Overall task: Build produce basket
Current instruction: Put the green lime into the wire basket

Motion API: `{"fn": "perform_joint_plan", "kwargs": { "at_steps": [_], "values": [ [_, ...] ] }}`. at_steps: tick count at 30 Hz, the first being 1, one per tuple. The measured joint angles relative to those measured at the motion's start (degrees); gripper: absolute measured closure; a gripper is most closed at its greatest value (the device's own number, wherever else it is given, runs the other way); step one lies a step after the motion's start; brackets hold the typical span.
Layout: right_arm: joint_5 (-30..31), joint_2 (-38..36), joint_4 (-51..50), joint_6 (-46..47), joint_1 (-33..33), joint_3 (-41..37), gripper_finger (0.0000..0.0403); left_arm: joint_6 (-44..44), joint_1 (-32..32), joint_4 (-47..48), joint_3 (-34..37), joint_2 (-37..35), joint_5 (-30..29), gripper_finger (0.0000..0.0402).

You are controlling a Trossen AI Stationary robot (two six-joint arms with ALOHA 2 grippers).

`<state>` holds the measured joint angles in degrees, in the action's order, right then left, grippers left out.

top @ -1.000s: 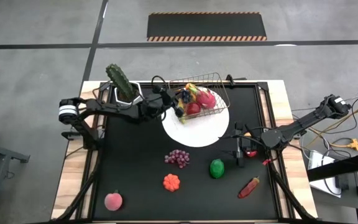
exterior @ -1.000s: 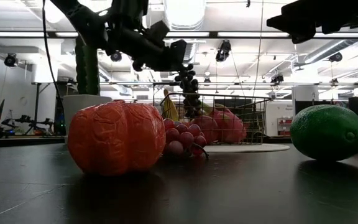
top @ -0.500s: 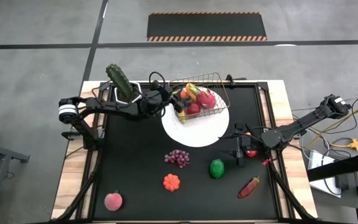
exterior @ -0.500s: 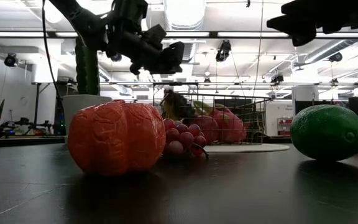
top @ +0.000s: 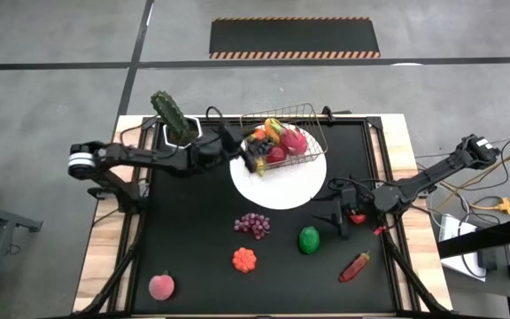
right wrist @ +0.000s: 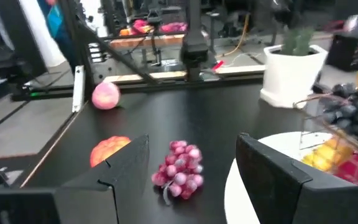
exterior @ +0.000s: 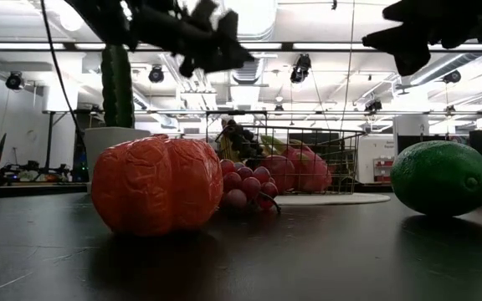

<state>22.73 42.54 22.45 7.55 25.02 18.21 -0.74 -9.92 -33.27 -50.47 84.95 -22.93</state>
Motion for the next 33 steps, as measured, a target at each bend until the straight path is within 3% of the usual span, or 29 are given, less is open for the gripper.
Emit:
{"fn": "perform_joint_plan", "kwargs": {
  "at_steps": [3, 8, 20, 26, 33],
  "values": [
    [-3.22, 0.4, -1.98, 0.51, 0.69, 1.02, 0.0179, 0.01, 4.13, 1.08, 1.46, -2.67, 3.31, 0.0228],
    [-3.25, 5.03, -12.25, 2.09, 1.88, 7.54, 0.0179, 0.05, 12.59, 0.87, 3.69, -3.89, 3.88, 0.0228],
    [-5.04, 23.35, -52.12, 1.77, 2.86, 31.36, 0.0176, 1.02, 27.78, 0.68, 4.53, -3.59, 3.9, 0.0228],
    [-5.15, 32.21, -69.14, 0.3, 2.86, 41.25, 0.0116, 1.48, 29.65, 0.7, 4.65, -3.56, 3.75, 0.0228],
    [-6.59, 42.27, -79.65, -12.05, 3.82, 48.03, 0.0052, 1.28, 29.8, 0.75, 4.69, -3.56, 3.55, 0.0228]
  ]
}}
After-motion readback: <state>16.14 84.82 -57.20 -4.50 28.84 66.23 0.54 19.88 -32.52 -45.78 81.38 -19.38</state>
